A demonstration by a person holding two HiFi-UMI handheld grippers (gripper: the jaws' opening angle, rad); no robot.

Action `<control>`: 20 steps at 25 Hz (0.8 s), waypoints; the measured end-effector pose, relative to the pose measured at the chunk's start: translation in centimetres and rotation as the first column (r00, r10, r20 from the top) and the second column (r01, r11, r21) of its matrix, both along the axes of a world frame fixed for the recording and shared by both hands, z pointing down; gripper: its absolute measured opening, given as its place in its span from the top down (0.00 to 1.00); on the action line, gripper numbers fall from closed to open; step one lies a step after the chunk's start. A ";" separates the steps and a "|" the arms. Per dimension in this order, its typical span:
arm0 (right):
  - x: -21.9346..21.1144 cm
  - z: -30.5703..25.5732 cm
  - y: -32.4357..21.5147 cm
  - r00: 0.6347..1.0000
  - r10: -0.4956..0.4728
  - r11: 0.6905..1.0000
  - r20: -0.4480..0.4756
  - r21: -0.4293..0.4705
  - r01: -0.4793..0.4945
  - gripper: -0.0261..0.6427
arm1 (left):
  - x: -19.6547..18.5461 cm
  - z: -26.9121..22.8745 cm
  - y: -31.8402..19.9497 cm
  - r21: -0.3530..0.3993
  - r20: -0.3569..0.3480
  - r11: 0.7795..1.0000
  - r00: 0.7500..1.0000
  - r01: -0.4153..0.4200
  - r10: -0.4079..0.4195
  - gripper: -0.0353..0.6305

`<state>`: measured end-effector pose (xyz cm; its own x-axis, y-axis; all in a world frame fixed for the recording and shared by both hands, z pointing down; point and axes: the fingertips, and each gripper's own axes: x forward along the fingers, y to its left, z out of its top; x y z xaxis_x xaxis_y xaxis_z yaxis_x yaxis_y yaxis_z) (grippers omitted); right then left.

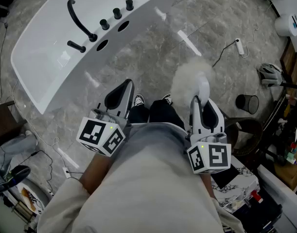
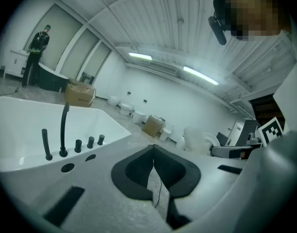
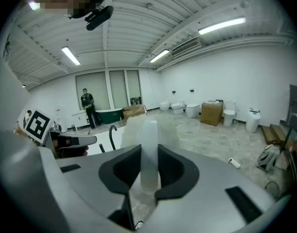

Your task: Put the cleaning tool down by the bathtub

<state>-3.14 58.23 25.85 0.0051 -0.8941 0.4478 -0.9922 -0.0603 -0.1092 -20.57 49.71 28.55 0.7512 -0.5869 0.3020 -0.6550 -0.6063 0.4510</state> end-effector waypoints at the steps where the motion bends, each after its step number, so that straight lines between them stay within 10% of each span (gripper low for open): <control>1: -0.3 0.0 0.0 1.000 0.005 1.000 0.001 -0.002 -0.005 0.84 | -0.2 0.0 0.0 0.004 0.004 1.000 1.000 -0.003 0.003 0.93; 20: -1.2 -1.5 0.6 0.996 0.071 0.996 0.061 0.053 -0.074 0.84 | -1.1 -1.0 1.0 0.024 0.036 0.998 0.997 -0.064 0.063 0.93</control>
<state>-4.34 58.84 24.31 0.0455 -0.9158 0.3990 -0.9772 -0.1238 -0.1725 -21.68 50.68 27.52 0.7764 -0.5461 0.3145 -0.6299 -0.6583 0.4121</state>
